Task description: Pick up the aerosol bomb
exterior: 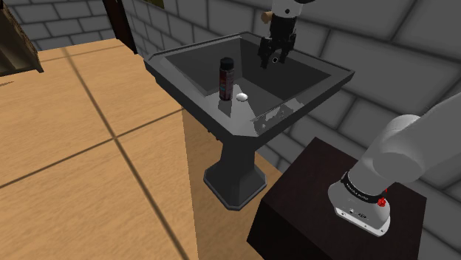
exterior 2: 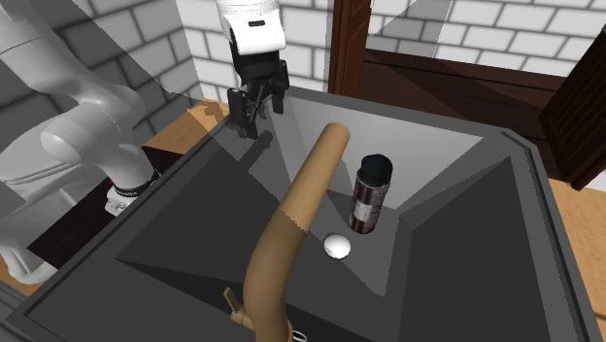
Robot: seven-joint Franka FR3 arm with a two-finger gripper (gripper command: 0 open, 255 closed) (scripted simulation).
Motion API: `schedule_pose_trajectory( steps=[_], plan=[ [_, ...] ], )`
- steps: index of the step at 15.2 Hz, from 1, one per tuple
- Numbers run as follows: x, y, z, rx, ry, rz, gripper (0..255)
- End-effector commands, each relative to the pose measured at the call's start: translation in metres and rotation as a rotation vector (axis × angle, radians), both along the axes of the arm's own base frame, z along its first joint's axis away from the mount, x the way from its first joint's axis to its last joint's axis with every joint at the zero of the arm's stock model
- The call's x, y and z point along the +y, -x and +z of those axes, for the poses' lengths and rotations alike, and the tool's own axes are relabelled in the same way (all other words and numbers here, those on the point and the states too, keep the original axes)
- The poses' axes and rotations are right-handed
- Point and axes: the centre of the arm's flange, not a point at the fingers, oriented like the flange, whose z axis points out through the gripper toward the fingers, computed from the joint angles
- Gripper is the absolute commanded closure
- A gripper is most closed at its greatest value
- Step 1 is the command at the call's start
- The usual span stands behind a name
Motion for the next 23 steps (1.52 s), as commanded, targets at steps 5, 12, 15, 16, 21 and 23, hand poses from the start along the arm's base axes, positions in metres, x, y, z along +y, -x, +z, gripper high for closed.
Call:
schedule_pose_trajectory(
  steps=[5,12,15,16,21,23],
  plan=[
    [0.005,-0.076,-0.015,-0.006,-0.007,-0.037,0],
    [0.005,-0.166,-0.031,-0.014,-0.015,-0.08,0],
    [0.004,-0.205,-0.037,-0.017,-0.018,-0.098,0],
    [0.004,-0.218,-0.039,-0.018,-0.019,-0.105,0],
    [0.003,-0.233,-0.057,-0.019,-0.02,-0.112,0],
    [0.003,-0.233,-0.068,-0.019,-0.02,-0.112,0]
  ],
)
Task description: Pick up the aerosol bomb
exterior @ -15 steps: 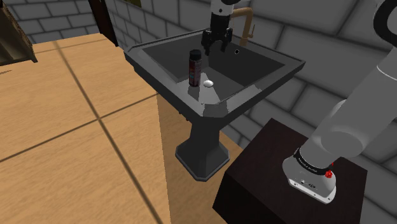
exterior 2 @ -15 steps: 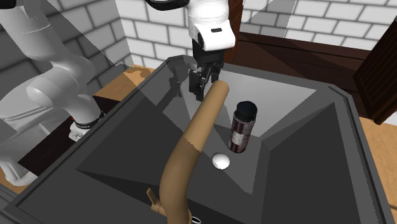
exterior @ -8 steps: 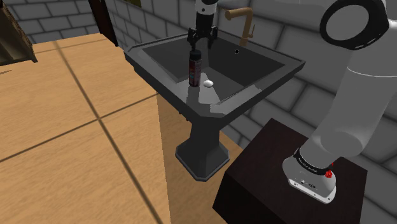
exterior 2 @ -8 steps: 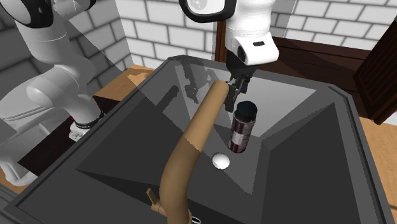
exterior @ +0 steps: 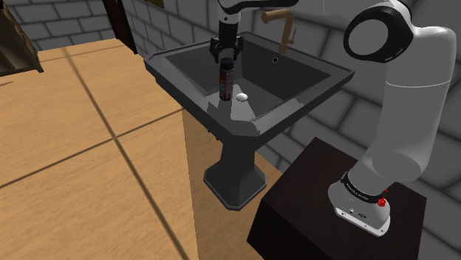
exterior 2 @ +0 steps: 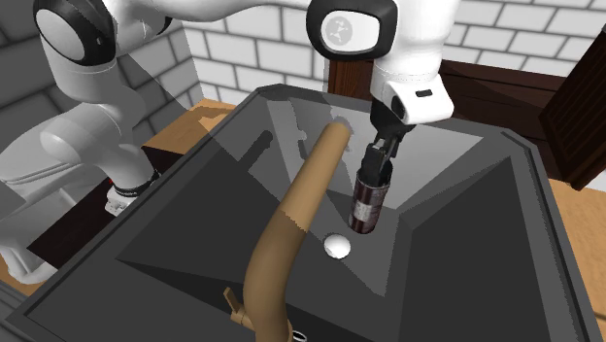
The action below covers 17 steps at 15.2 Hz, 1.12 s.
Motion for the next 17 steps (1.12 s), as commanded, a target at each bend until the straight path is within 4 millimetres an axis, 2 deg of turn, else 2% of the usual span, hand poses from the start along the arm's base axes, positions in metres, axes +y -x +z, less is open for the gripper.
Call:
schedule_pose_trajectory(
  steps=[1,2,4,5,14,17],
  plan=[
    [-0.001,0.0,-0.011,0.0,0.0,0.0,0],
    [-0.001,0.0,-0.019,0.0,0.0,0.0,0],
    [-0.001,0.0,-0.019,0.0,0.0,0.0,0],
    [-0.001,0.0,-0.019,-0.001,0.0,0.0,255],
    [-0.001,0.0,-0.019,0.0,0.0,0.0,255],
    [-0.001,0.0,-0.003,0.0,0.0,0.0,255]
  ],
)
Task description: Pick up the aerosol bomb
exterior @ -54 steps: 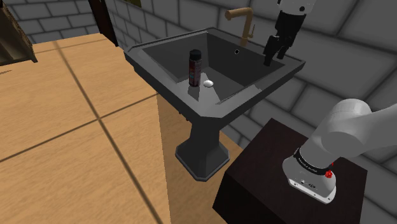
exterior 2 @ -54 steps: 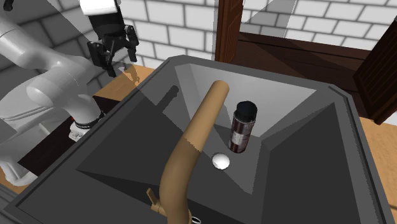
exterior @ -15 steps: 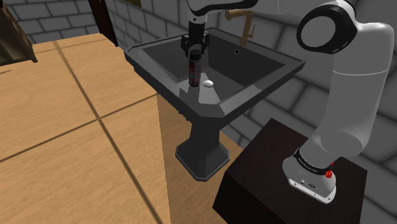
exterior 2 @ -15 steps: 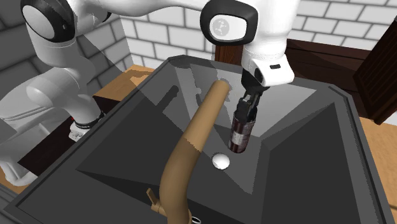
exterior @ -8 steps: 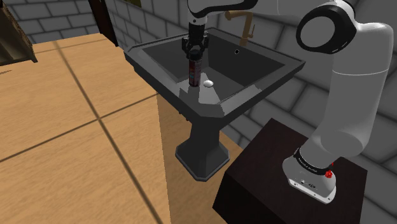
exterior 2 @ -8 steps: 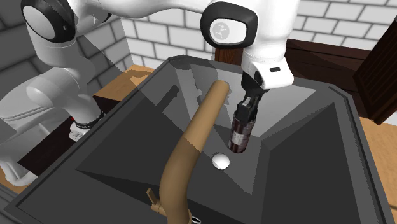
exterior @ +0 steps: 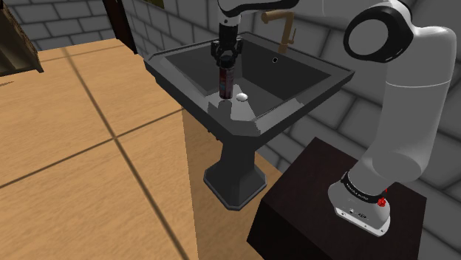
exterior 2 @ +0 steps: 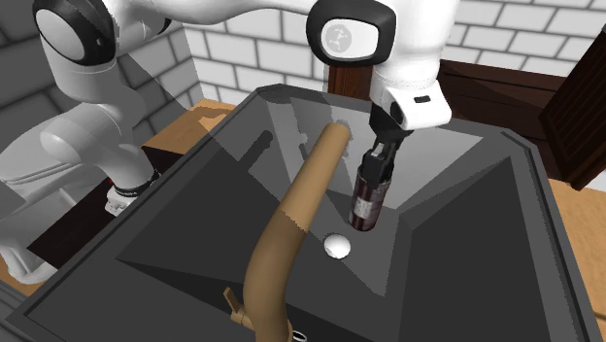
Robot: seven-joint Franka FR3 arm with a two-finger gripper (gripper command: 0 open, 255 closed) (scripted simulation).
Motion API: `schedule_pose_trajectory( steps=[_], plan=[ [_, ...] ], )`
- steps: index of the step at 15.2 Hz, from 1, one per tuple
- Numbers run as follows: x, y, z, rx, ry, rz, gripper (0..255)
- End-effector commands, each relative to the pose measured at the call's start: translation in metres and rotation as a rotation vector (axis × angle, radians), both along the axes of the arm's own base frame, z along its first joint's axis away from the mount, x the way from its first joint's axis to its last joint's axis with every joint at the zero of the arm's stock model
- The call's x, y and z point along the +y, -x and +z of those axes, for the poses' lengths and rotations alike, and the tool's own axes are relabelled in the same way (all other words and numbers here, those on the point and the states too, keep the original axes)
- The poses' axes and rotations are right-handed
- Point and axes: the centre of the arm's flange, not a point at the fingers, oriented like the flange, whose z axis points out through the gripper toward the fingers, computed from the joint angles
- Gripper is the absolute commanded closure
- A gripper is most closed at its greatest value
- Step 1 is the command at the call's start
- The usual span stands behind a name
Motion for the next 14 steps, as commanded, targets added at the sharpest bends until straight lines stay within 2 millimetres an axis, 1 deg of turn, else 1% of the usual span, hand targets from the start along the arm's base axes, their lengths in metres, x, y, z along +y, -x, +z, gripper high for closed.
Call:
schedule_pose_trajectory(
  steps=[1,12,14],
  plan=[
    [0.0,0.0,0.01,-0.001,0.0,0.0,255],
    [0.0,0.0,0.068,-0.001,0.0,0.0,255],
    [0.0,0.0,0.069,-0.001,0.0,0.0,255]
  ],
)
